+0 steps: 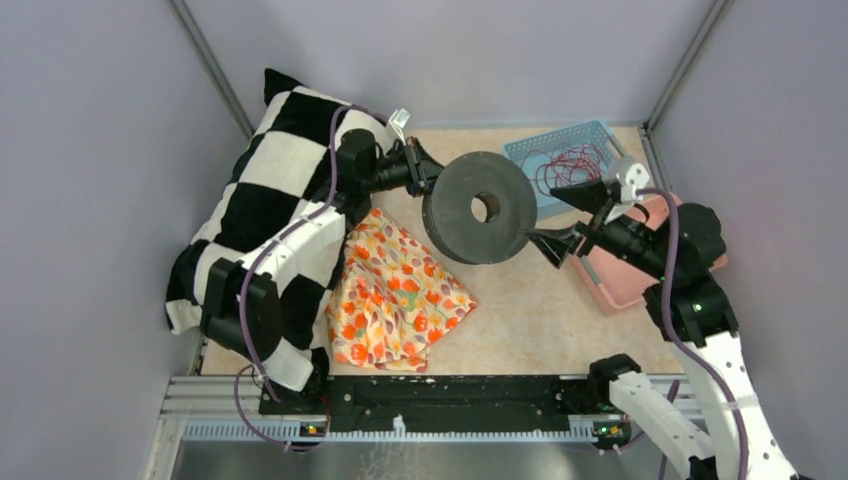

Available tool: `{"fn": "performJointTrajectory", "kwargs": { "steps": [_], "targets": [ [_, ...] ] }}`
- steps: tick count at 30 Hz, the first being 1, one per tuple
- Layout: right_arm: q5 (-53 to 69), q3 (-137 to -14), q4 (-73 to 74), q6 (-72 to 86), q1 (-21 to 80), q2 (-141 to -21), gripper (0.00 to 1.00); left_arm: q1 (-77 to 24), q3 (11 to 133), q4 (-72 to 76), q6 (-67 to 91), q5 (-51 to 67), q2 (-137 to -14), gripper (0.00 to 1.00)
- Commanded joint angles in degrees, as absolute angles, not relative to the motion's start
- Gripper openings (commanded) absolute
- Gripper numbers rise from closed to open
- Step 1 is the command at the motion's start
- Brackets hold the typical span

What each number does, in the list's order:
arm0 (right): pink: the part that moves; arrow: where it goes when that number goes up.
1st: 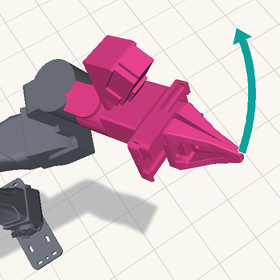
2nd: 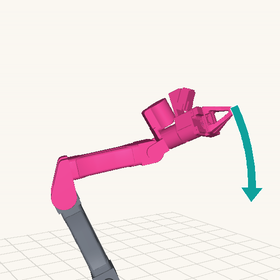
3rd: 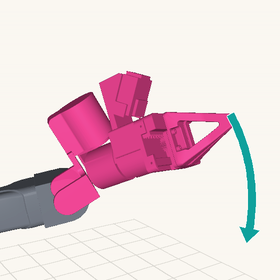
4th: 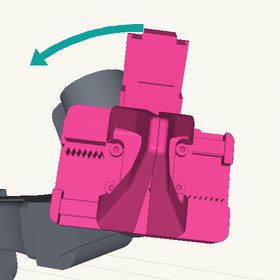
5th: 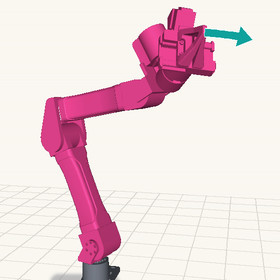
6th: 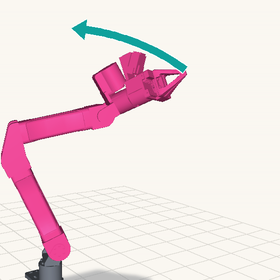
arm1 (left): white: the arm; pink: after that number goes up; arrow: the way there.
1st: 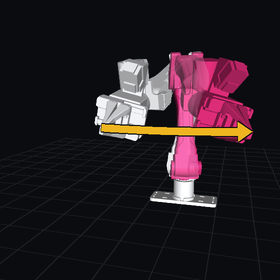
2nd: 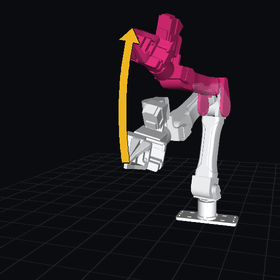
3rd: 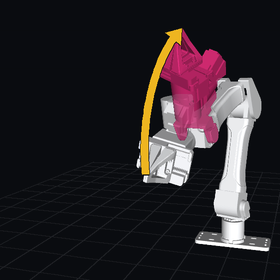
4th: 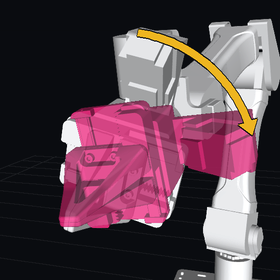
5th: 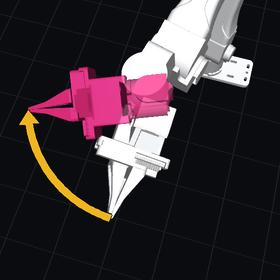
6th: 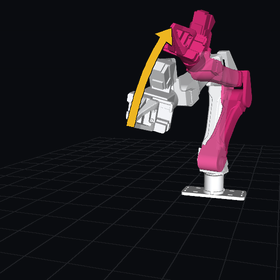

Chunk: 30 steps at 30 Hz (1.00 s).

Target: Wrap the cables

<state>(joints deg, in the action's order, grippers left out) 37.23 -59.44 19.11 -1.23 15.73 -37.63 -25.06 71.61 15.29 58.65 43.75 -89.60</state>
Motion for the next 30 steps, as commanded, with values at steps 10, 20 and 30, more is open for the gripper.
{"fn": "performJointTrajectory", "kwargs": {
  "steps": [10, 20, 30],
  "targets": [
    [28.5, -60.7, 1.6, 9.5, 35.0, -58.1, 0.88, -25.2, 67.9, 4.0, 49.5, 50.0, -93.7, 0.0],
    [27.1, -66.2, -1.4, 3.8, 40.7, -70.4, 0.84, -25.6, 67.9, 4.5, 50.0, 51.6, -96.4, 0.0],
    [23.1, -69.0, -5.1, 0.2, 42.8, -78.3, 0.75, -25.8, 68.8, 4.9, 50.2, 51.9, -97.1, 0.0]
  ]
}}
